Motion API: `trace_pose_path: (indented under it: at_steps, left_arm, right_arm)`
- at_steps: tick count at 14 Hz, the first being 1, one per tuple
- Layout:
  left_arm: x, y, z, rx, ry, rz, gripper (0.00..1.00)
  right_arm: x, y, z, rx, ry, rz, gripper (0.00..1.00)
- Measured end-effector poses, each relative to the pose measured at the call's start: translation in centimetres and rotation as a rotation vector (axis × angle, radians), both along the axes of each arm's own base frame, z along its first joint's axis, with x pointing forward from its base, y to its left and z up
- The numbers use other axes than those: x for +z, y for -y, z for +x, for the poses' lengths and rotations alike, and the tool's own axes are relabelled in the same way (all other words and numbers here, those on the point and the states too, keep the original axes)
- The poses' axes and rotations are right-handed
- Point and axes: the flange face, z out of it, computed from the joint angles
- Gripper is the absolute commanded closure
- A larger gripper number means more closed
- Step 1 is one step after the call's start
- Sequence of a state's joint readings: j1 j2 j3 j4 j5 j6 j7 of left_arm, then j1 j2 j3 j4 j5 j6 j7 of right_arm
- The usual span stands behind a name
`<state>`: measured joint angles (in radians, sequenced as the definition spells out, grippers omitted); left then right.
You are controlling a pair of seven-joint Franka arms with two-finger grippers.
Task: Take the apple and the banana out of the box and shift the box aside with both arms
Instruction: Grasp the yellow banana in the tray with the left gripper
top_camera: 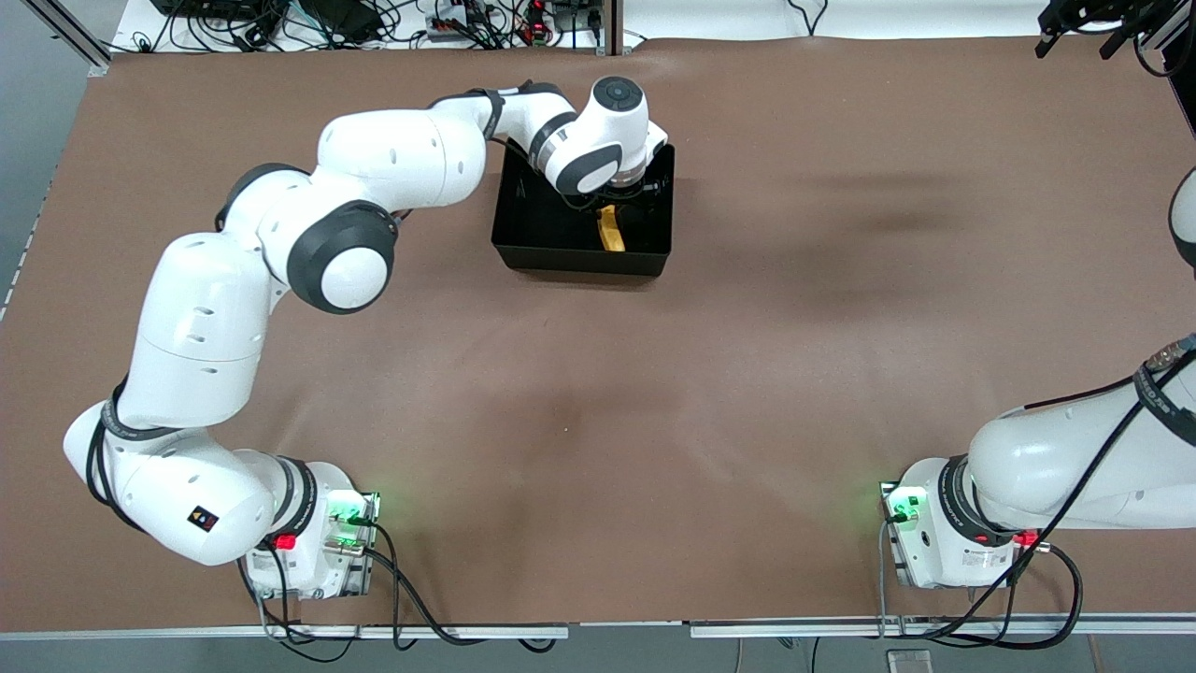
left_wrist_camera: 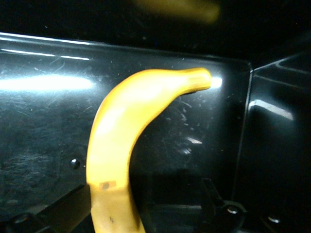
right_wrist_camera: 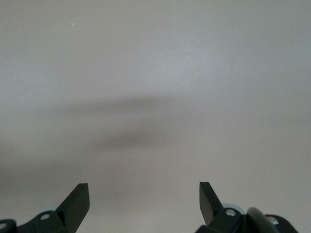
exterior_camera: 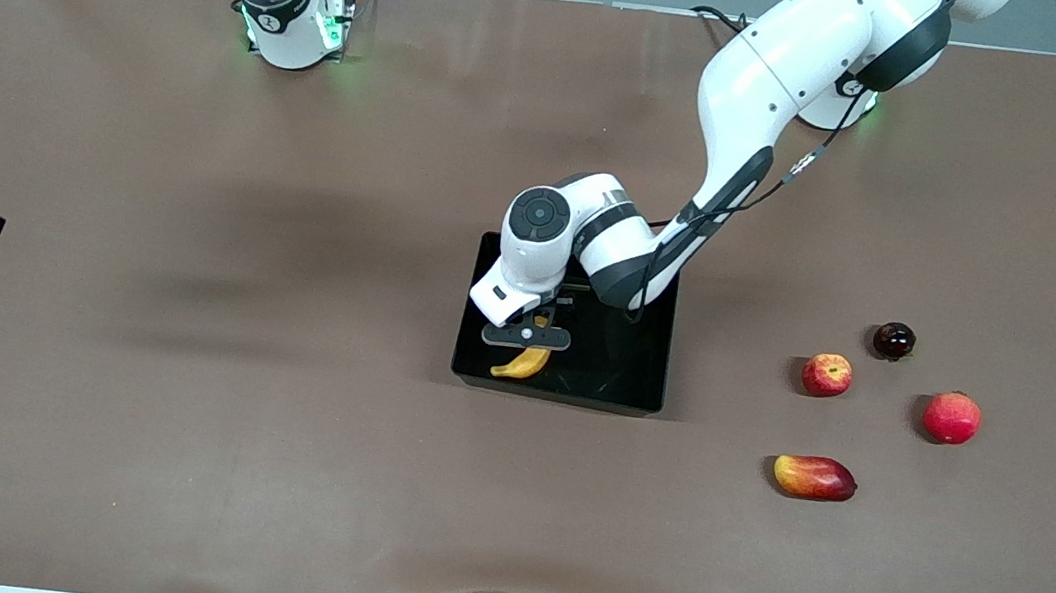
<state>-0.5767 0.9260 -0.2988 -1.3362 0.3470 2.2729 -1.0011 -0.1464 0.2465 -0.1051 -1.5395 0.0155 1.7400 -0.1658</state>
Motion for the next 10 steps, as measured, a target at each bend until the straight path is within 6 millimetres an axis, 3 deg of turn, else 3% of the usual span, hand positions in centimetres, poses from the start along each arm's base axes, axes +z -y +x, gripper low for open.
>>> trace_pose_path:
  at_steps: [2, 6, 8, 10]
  left_arm:
    - [-1.1, 0.2, -0.4, -0.026, 0.008, 0.028, 0.97]
    - [-1.3, 0.6, -0.6, -0.106, 0.021, 0.037, 1.0]
    - [-0.2, 0.7, -0.1, -0.114, 0.036, 0.032, 1.0]
    - [2.6, 0.3, 1.0, -0.103, 0.055, 0.04, 1.0]
  right_arm:
    - [-2.3, 1.4, 1.2, -0.018, 0.021, -0.01, 0.0]
    - [-6.4, 3.9, 1.8, -0.067, -0.001, 0.019, 0.0]
    - [-8.0, 3.2, 1.7, -0.1, -0.031, 0.121, 0.0]
    - [-9.2, 1.5, 2.0, -0.092, -0.056, 0.172, 0.0]
